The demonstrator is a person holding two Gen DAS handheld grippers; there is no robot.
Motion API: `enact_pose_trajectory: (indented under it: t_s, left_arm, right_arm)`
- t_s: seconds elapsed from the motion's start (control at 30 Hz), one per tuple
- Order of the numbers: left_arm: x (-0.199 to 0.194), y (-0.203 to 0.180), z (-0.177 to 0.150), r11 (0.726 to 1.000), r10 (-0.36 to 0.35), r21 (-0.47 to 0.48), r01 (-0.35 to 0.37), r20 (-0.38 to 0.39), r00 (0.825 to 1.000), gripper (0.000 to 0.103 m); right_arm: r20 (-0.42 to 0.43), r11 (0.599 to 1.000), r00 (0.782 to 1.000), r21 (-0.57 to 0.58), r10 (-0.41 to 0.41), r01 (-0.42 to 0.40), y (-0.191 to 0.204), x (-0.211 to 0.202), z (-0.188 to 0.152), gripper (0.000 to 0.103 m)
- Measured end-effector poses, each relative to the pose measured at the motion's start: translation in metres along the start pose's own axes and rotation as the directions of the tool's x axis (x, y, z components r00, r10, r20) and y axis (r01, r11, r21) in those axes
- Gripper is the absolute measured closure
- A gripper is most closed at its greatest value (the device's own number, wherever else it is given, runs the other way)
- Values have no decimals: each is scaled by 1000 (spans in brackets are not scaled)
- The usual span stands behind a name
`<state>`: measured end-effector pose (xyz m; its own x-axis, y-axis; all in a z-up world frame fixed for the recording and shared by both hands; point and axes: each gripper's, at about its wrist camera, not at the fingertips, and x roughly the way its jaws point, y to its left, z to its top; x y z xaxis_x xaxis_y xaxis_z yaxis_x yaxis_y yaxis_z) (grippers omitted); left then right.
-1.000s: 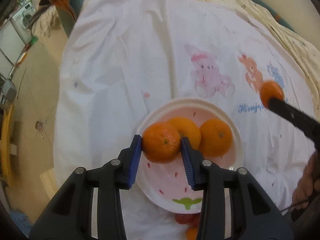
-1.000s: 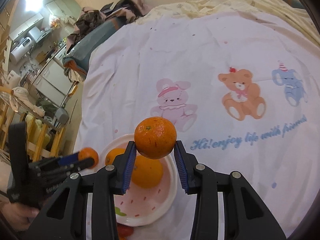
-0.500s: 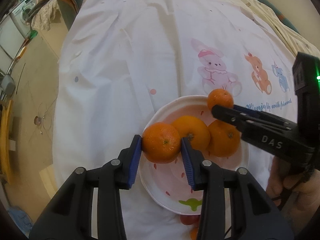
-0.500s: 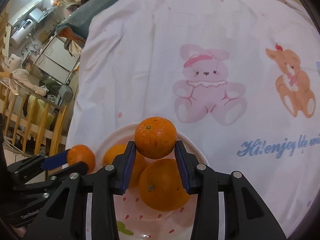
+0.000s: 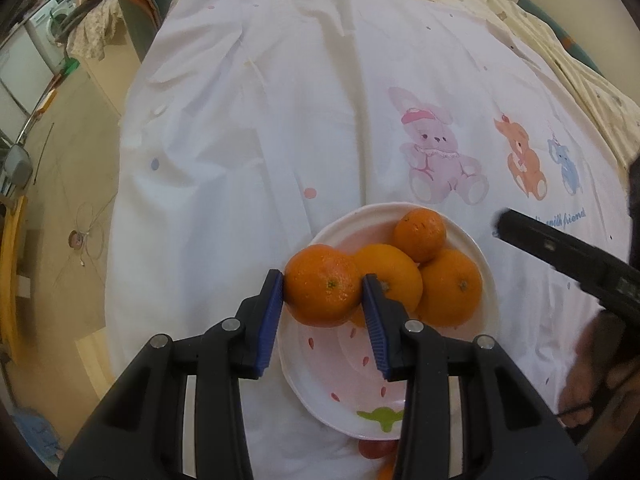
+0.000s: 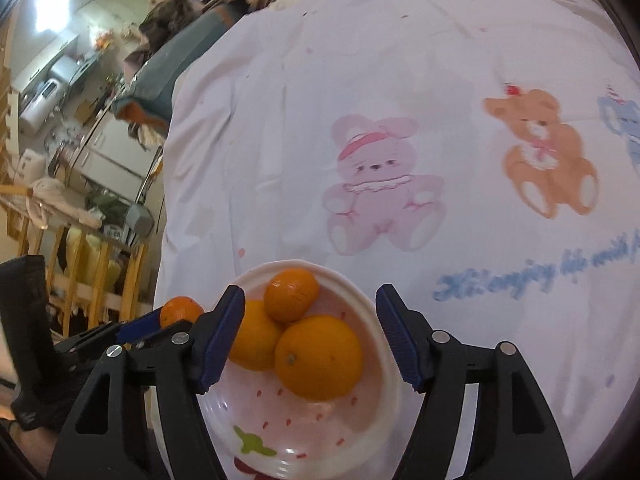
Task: Organize fruits
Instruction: 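Open the right gripper while the left gripper lowers and releases its tangerine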
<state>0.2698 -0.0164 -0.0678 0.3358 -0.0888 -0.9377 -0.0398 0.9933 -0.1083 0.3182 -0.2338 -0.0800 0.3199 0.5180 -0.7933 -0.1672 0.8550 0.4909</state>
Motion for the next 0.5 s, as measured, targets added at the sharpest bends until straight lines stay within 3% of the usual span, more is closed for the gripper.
enact_pose_trajectory:
  t_s: [0.2, 0.5]
  left_arm:
    - [-1, 1, 2, 1000, -14, -16, 14, 6, 1000, 67]
    - [13, 14, 1, 996, -21, -83, 18, -36, 999, 66]
  right_arm:
    - [9, 998, 999, 41, -54, 53, -10, -24, -14, 18]
    - [-21, 995, 997, 74, -70, 71, -4, -48, -59, 17]
